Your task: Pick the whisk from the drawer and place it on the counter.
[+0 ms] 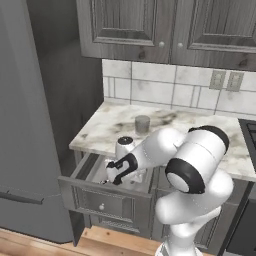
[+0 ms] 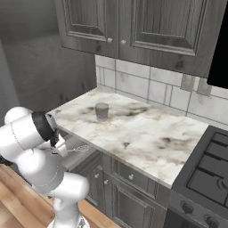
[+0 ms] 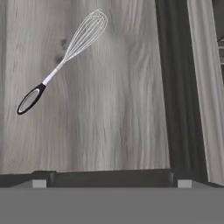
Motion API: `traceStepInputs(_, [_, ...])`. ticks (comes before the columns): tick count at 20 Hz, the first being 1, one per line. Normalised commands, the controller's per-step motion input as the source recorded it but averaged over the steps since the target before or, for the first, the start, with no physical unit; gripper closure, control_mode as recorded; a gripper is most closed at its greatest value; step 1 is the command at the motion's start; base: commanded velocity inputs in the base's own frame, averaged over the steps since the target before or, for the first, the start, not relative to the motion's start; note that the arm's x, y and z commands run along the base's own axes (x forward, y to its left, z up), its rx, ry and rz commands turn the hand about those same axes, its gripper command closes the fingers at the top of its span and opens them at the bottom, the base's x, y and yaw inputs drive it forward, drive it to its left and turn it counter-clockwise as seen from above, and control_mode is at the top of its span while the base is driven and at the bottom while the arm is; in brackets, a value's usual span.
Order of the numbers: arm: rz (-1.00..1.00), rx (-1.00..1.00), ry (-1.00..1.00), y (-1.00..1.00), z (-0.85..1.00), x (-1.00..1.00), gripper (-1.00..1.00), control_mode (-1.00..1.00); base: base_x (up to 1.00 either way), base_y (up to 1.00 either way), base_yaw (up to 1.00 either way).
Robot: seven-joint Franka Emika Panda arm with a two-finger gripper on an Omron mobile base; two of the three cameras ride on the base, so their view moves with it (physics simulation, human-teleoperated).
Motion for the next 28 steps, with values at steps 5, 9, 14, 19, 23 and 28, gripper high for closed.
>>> traceStepInputs(5, [0.03, 0.0, 0.0, 0.0, -0.3, -0.02, -1.0, -1.0, 0.0, 0.0, 0.0])
traceStepInputs(9, [0.05, 0.0, 0.0, 0.01, -0.32, 0.0, -1.0, -1.0, 0.0, 0.0, 0.0])
traceStepInputs(14, [0.07, 0.0, 0.0, 0.15, -0.23, -0.06, -1.0, -1.0, 0.0, 0.0, 0.0])
traceStepInputs(19, [0.07, 0.0, 0.0, 0.36, -0.14, -0.3, -1.0, -1.0, 0.0, 0.0, 0.0])
traceStepInputs(23, [0.03, 0.0, 0.0, 0.48, -0.05, -0.4, -1.0, -1.0, 0.0, 0.0, 0.0])
traceStepInputs(28, [0.0, 0.0, 0.0, 0.42, 0.0, -0.41, -1.0, -1.0, 0.0, 0.0, 0.0])
